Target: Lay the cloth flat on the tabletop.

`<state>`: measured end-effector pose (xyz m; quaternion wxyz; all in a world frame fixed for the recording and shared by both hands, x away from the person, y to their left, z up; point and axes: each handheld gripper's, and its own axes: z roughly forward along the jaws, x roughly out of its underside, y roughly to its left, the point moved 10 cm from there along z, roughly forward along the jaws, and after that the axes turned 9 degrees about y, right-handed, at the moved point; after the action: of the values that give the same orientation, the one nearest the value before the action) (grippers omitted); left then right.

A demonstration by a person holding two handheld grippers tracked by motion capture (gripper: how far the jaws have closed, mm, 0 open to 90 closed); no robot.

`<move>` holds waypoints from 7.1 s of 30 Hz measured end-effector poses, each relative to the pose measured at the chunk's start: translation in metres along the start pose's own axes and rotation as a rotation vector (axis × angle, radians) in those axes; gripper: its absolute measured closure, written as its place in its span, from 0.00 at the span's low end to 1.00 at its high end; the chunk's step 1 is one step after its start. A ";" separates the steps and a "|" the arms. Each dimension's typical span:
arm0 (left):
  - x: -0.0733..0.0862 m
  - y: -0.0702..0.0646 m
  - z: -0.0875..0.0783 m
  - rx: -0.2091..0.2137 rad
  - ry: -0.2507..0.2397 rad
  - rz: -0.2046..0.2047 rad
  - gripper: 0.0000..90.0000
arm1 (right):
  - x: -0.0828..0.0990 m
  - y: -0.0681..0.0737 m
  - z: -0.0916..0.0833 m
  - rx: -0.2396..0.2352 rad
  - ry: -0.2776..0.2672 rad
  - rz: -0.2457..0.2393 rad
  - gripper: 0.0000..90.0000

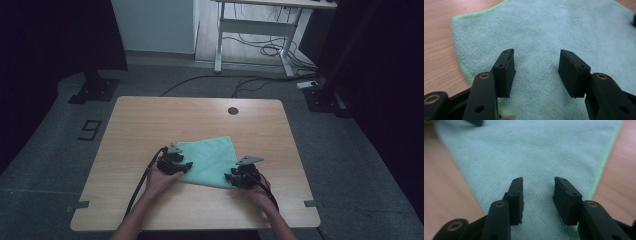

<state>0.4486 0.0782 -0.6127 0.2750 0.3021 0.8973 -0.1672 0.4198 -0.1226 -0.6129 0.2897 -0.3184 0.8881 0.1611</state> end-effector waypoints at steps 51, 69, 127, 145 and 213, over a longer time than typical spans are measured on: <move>-0.016 -0.095 -0.011 0.017 0.005 0.096 0.42 | -0.050 -0.035 -0.014 0.025 -0.123 0.133 0.56; -0.019 -0.090 0.023 0.049 0.043 0.065 0.90 | -0.013 -0.028 -0.064 0.010 -0.232 0.139 0.57; 0.001 0.016 -0.002 0.232 -0.066 -0.303 0.88 | -0.058 0.090 0.035 -0.174 -0.105 -0.107 0.61; 0.000 0.016 -0.001 0.229 -0.066 -0.315 0.88 | -0.068 0.126 0.069 -0.108 -0.066 -0.209 0.60; 0.010 0.028 -0.013 -0.089 -0.027 -0.165 0.69 | -0.060 0.089 0.019 -0.076 -0.120 -0.172 0.96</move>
<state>0.4544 0.1107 -0.6119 0.2856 0.2123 0.9218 -0.1536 0.4065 -0.0188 -0.5818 0.3429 -0.3940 0.8318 0.1879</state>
